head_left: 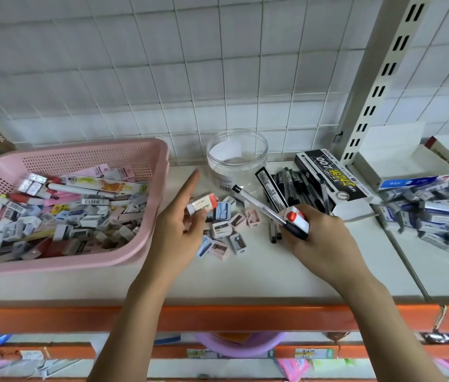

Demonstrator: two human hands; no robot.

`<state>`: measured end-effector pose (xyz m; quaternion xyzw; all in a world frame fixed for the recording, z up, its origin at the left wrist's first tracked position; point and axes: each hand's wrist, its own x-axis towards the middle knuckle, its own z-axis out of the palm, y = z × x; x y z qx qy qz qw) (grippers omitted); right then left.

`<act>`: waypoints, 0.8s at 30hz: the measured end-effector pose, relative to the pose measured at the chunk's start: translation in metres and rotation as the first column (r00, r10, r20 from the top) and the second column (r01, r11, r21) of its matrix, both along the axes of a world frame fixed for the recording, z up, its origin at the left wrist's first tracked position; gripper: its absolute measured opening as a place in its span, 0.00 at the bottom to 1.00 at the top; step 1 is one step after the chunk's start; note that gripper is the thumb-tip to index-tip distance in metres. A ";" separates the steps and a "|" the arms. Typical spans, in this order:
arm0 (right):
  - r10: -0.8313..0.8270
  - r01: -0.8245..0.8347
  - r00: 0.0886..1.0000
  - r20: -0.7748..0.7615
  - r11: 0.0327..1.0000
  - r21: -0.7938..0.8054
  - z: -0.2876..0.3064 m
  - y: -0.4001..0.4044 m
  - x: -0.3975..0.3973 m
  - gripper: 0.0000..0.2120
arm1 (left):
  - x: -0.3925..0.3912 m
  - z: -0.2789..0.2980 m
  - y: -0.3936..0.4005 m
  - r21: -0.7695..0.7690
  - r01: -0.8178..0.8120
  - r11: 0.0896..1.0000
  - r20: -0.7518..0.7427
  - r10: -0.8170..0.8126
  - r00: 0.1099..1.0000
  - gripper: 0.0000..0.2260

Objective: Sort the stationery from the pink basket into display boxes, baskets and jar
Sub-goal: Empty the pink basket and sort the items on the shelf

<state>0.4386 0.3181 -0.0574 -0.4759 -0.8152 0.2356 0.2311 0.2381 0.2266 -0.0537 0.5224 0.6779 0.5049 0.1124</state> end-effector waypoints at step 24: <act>-0.036 0.031 0.993 0.111 0.998 0.050 0.002 -0.017 -0.013 0.09 | -0.010 -0.023 -0.016 -0.273 -0.193 0.942 -0.158 0.154 0.975 0.11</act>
